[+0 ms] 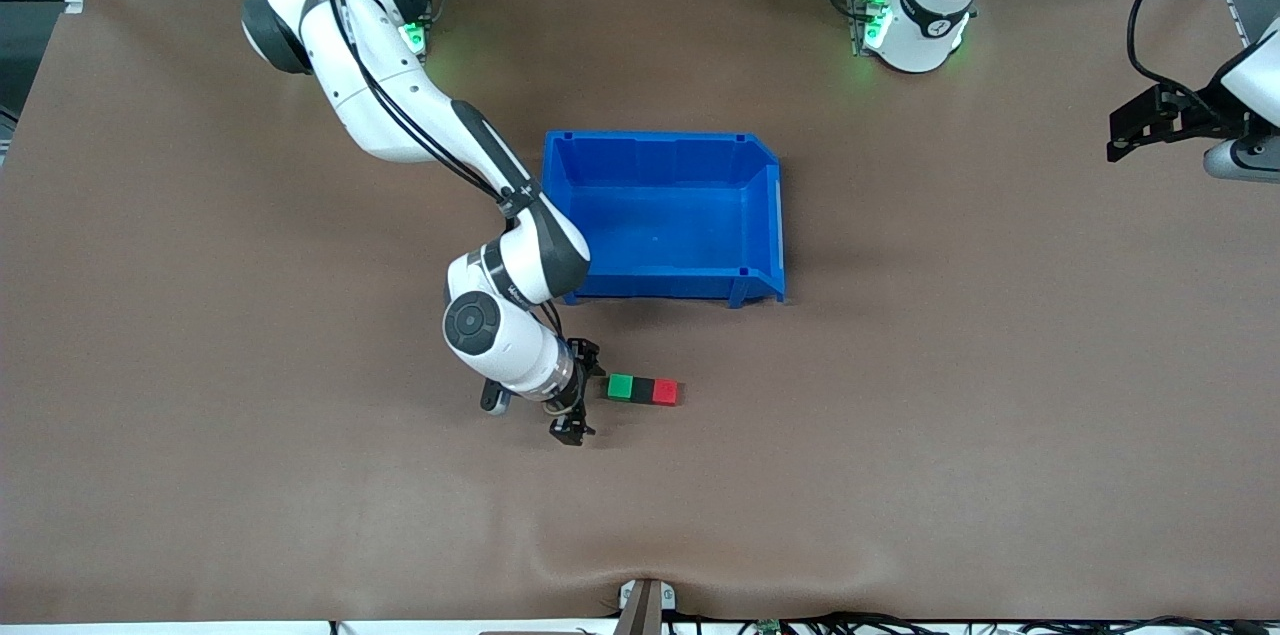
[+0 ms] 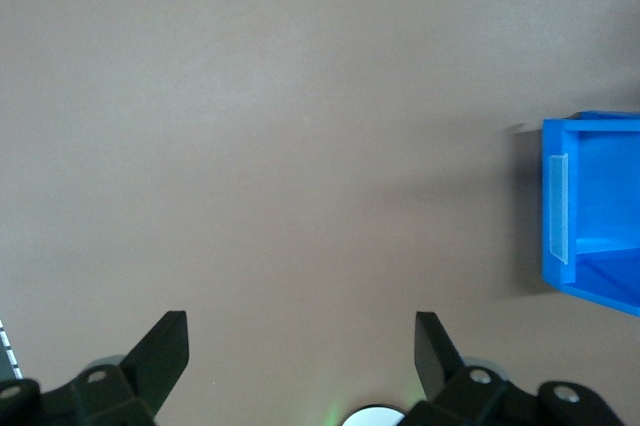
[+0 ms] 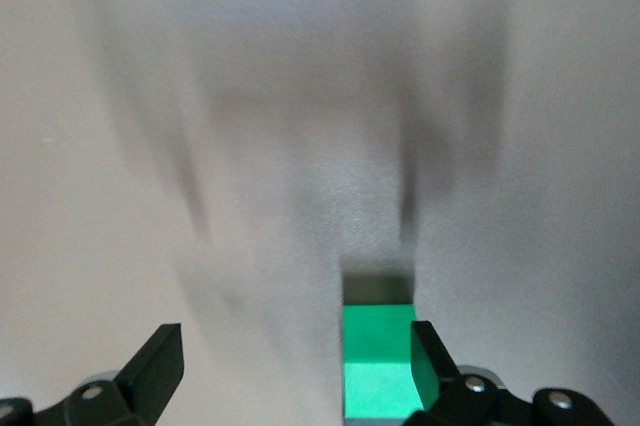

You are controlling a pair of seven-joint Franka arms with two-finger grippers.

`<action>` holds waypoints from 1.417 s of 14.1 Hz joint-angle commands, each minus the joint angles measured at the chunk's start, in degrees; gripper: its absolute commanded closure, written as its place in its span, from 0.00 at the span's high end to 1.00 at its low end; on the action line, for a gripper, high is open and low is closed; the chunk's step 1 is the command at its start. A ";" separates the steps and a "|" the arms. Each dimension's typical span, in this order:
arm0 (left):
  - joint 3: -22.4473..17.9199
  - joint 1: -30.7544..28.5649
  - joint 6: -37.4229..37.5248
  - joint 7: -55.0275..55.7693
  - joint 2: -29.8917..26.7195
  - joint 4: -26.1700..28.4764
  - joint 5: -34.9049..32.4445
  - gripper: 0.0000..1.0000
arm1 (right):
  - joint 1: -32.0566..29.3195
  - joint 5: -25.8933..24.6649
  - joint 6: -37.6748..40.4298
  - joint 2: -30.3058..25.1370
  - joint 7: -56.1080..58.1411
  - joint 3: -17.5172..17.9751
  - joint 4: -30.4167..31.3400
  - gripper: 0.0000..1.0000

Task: Attach green and red cubes to black cube
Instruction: 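Open the right gripper and lift it away from the cubes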

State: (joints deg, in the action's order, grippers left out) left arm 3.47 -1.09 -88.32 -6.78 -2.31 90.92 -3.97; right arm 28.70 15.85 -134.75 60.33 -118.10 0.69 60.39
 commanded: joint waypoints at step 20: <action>1.45 -0.23 -0.71 3.62 -0.15 -0.65 1.15 1.00 | -6.02 0.32 3.44 -4.87 3.21 0.28 0.52 1.00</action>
State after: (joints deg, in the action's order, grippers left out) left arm 4.74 -1.07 -89.10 -3.96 -2.31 90.78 -3.43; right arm 23.98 15.85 -133.22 56.74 -116.94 0.58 60.26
